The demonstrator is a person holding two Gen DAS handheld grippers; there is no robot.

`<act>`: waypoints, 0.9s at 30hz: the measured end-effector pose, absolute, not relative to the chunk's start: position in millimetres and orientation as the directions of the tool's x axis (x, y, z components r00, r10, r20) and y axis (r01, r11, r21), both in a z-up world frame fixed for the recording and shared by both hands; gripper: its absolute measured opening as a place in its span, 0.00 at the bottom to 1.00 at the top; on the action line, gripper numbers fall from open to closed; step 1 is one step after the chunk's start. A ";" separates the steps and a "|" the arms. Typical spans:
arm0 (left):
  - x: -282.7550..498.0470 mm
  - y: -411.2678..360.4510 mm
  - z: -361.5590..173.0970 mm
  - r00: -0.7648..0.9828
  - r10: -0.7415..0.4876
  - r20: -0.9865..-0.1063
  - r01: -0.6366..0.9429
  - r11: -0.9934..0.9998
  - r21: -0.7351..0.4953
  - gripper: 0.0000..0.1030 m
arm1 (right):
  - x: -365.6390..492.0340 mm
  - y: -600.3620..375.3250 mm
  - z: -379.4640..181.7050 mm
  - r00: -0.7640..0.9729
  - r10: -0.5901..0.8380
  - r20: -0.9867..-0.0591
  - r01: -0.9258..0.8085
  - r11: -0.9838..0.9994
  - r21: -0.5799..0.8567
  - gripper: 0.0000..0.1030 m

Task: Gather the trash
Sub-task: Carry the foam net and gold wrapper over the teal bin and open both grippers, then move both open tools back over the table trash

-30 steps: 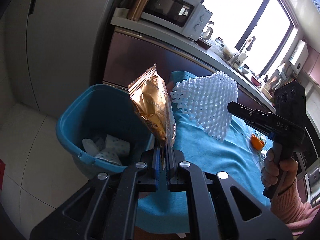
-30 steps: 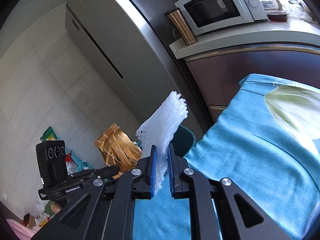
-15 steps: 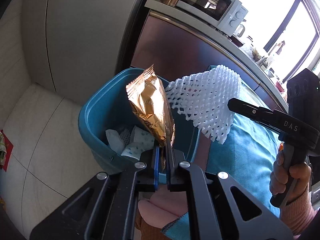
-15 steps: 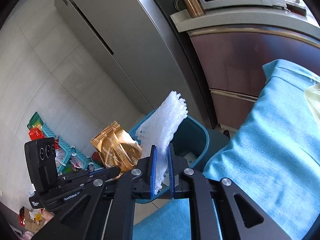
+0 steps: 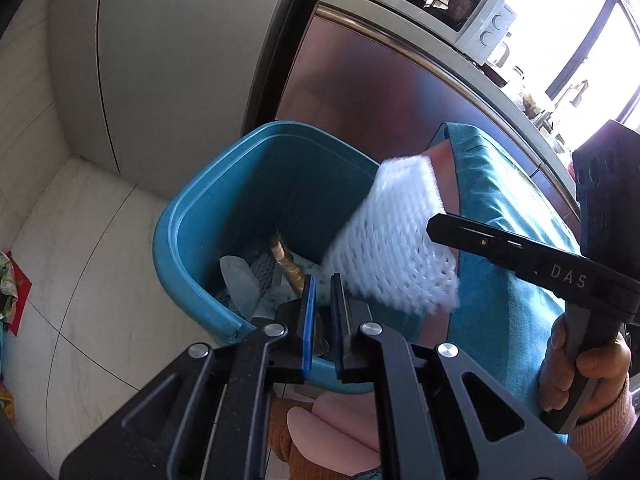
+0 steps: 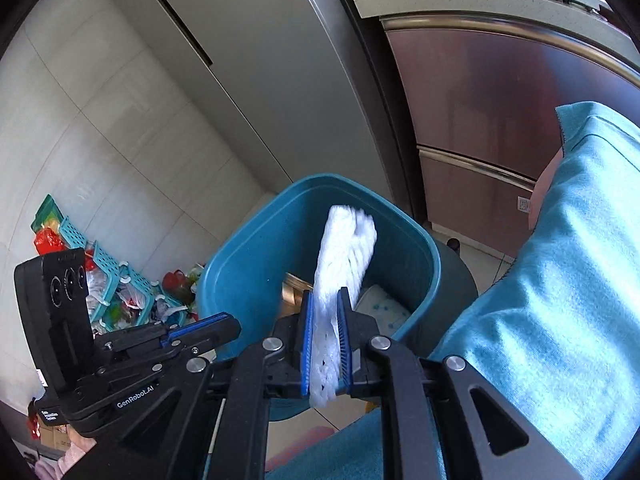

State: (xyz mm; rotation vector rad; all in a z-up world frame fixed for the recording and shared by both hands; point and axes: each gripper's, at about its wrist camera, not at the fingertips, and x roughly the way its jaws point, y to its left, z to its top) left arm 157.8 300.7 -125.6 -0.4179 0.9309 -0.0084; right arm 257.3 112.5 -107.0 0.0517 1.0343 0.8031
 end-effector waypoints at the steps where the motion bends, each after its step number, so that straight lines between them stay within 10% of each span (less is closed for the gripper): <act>1: 158.8 300.4 -126.6 0.602 -0.183 -0.777 -0.175 0.920 -0.352 0.06 | 257.1 112.7 -107.0 0.257 0.615 -0.746 -0.570 0.719 0.397 0.12; 14: 150.4 288.3 -115.4 0.635 -0.195 -0.747 -0.137 0.924 -0.358 0.13 | 249.7 100.6 -104.7 0.276 0.625 -0.730 -0.565 0.720 0.403 0.19; 27: 117.3 220.6 -70.6 0.707 -0.300 -0.640 0.085 0.935 -0.344 0.42 | 189.3 16.5 -60.1 0.400 0.691 -0.602 -0.603 0.693 0.394 0.29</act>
